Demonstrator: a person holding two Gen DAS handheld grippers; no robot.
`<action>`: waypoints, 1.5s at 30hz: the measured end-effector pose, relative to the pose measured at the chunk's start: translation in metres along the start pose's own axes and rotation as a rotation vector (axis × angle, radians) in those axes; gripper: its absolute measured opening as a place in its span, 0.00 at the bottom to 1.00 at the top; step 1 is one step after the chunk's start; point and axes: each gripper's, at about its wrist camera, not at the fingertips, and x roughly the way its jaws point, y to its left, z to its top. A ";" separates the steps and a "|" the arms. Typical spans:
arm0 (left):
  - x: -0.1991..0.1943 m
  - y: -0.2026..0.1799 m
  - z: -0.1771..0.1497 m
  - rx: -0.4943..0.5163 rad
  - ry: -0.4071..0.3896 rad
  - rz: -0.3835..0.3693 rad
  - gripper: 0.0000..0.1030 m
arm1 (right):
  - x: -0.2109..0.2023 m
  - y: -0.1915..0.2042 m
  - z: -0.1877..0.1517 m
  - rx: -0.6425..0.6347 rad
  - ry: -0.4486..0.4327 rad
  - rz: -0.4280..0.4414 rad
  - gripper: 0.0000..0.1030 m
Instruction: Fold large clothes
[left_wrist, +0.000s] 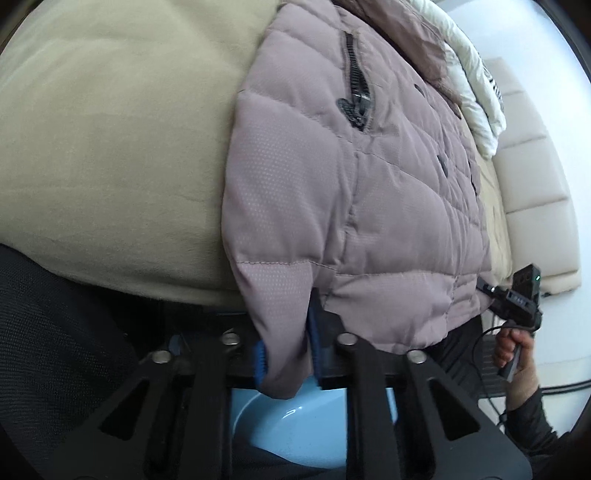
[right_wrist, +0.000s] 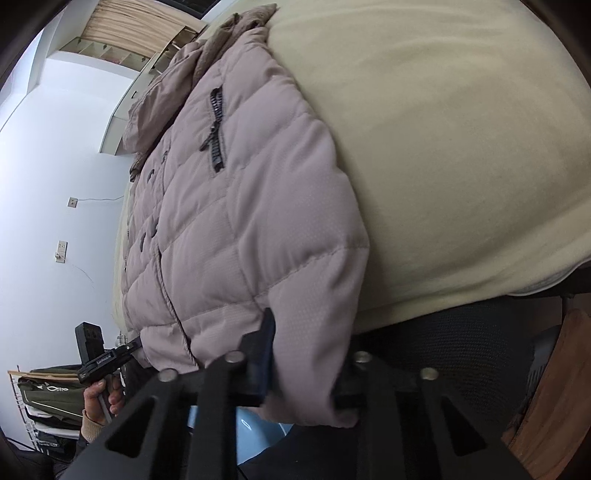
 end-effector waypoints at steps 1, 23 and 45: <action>-0.003 -0.004 0.000 0.011 -0.001 0.007 0.08 | -0.001 0.006 -0.001 -0.015 -0.004 -0.012 0.15; -0.174 -0.049 0.107 -0.032 -0.307 -0.393 0.03 | -0.097 0.140 0.097 -0.226 -0.309 0.307 0.08; -0.069 -0.023 0.503 -0.232 -0.477 -0.230 0.04 | 0.065 0.185 0.439 -0.090 -0.448 -0.050 0.12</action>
